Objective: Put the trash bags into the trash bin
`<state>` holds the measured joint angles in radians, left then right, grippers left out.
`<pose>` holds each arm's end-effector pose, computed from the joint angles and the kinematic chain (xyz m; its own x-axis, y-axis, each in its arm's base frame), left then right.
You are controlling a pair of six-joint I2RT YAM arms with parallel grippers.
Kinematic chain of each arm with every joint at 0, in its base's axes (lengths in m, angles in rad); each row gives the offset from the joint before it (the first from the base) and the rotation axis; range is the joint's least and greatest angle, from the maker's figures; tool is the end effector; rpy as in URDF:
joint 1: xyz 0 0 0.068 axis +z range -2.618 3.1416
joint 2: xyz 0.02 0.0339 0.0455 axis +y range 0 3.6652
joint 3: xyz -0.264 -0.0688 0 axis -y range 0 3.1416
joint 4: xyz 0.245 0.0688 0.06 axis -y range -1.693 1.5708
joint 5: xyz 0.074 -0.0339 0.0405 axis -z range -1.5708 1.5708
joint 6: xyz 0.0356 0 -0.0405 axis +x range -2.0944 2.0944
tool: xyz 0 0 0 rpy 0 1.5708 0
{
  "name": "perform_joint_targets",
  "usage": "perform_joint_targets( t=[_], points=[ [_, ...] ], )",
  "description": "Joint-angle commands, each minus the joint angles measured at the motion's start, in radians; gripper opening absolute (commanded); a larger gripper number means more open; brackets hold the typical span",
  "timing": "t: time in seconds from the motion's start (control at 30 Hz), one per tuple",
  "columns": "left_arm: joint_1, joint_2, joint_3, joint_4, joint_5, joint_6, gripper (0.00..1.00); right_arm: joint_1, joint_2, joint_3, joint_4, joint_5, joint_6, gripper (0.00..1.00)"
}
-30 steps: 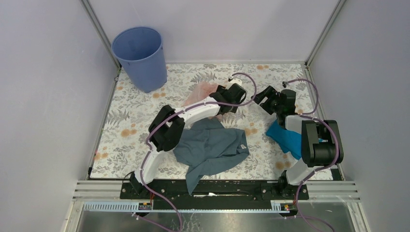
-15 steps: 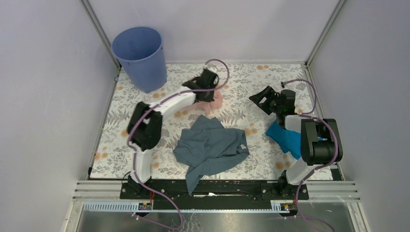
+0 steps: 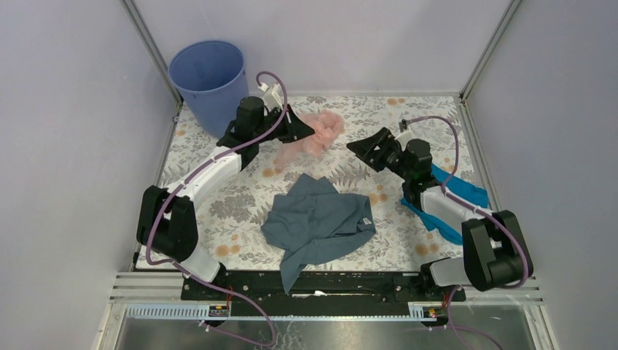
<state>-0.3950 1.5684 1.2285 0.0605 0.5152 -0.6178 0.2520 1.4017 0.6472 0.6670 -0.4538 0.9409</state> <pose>0.3359 -0.1591 0.3234 -0.6547 -0.2732 -0.7048 0.4818 0.5676 -0.6675 0.2874 0.0901 0.2404 -0.5727 0.6025 -0.5558 -0.3127 0.4662 0.8276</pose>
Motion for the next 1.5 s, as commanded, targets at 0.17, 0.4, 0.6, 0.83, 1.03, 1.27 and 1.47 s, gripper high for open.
perform_joint_targets(
  t=[0.17, 0.4, 0.6, 0.83, 1.03, 1.27, 1.47],
  points=[
    [0.001, -0.028, -0.074, 0.36, 0.274, -0.259, 0.0, 0.08, -0.077, -0.127, 0.151, 0.165, 0.297, 0.7],
    [-0.001, -0.037, -0.104, 0.458, 0.307, -0.344, 0.0, 0.089, -0.112, -0.201, 0.179, 0.227, 0.34, 0.59],
    [-0.004, -0.033, -0.114, 0.487, 0.315, -0.371, 0.0, 0.122, -0.117, -0.174, 0.183, 0.244, 0.34, 0.65],
    [-0.008, -0.028, -0.115, 0.484, 0.311, -0.37, 0.0, 0.13, -0.213, -0.228, 0.177, 0.317, 0.336, 0.59],
    [-0.011, -0.021, -0.113, 0.484, 0.314, -0.375, 0.0, 0.138, -0.272, -0.231, 0.163, 0.364, 0.312, 0.55],
    [-0.032, -0.021, -0.113, 0.485, 0.319, -0.371, 0.0, 0.173, -0.155, -0.172, 0.229, 0.354, 0.323, 0.62],
    [-0.052, -0.012, -0.104, 0.445, 0.311, -0.342, 0.0, 0.193, -0.092, -0.14, 0.293, 0.366, 0.34, 0.59]
  ],
)
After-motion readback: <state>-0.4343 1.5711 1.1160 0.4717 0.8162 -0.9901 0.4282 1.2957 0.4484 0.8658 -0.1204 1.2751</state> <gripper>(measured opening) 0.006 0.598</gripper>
